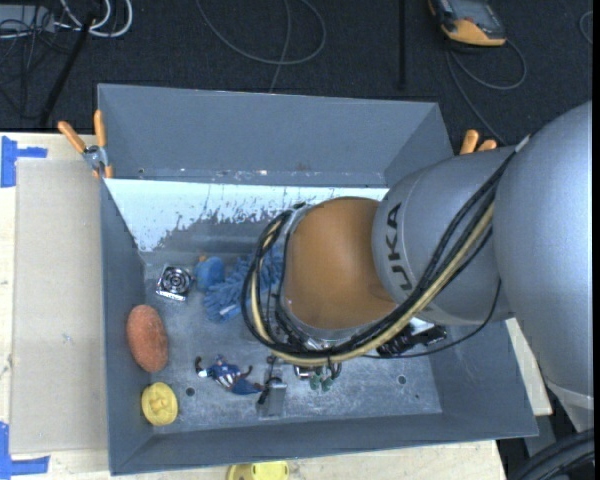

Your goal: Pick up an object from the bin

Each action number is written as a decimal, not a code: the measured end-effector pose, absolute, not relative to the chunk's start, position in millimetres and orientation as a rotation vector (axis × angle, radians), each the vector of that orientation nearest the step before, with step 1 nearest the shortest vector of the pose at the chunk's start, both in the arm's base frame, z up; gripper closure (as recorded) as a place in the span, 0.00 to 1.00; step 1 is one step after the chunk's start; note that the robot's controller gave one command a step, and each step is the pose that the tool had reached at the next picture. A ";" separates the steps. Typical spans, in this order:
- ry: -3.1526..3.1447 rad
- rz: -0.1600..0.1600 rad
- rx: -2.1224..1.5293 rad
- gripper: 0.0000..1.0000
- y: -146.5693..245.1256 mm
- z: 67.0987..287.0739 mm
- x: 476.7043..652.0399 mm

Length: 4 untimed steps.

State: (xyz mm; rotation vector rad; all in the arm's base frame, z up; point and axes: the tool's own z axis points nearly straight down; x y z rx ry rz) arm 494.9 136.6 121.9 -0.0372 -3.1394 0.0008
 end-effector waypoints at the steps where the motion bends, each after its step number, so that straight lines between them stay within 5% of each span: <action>1: -3.133 0.000 -0.168 1.00 135.8 69.3 497.0; 2: -3.133 0.000 -0.170 1.00 135.8 69.3 497.0; 3: -3.138 0.000 -0.146 1.00 132.5 195.7 516.3; 4: -3.137 0.000 -0.147 1.00 132.4 195.6 516.2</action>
Offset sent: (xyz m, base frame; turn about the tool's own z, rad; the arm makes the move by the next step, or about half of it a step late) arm 0.0000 0.0000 0.0000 0.0000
